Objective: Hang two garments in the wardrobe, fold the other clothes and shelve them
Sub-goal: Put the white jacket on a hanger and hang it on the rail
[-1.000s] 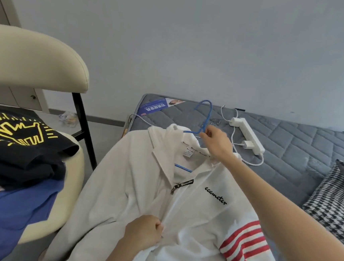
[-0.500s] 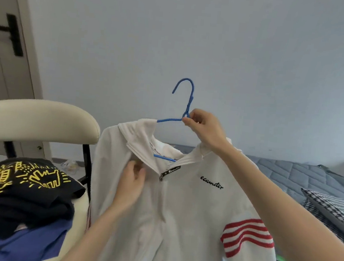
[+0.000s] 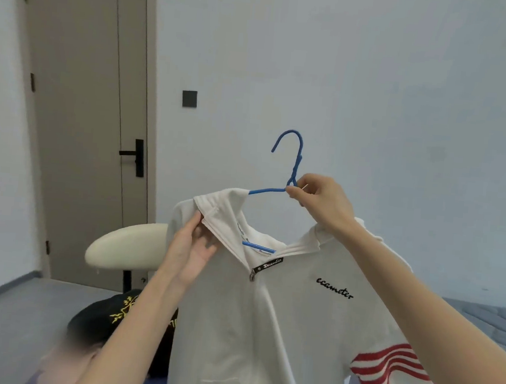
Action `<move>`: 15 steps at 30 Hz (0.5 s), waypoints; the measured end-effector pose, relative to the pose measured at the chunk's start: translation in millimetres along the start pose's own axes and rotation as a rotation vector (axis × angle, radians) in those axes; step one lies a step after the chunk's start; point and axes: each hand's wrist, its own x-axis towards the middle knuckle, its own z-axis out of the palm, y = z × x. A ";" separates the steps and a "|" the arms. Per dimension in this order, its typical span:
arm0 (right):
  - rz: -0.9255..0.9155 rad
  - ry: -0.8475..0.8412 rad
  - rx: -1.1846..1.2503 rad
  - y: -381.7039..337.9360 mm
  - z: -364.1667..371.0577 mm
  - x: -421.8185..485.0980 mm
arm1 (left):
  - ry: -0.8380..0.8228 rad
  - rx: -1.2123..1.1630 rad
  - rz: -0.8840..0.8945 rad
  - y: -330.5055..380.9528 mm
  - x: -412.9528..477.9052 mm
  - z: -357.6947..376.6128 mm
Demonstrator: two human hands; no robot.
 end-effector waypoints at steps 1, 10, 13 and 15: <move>0.008 -0.009 -0.006 -3.8 5.5 -4.8 | 0.019 0.047 0.007 4.7 -4.1 -7.1; 0.018 -0.097 -0.027 -12.5 52.8 -50.9 | 0.097 -0.057 -0.026 12.4 -38.0 -60.4; 0.042 -0.132 -0.002 2.4 66.6 -67.4 | 0.118 -0.120 -0.084 3.5 -43.5 -72.8; 0.083 -0.158 0.004 16.5 75.3 -77.6 | 0.137 -0.075 -0.112 -8.5 -45.1 -81.3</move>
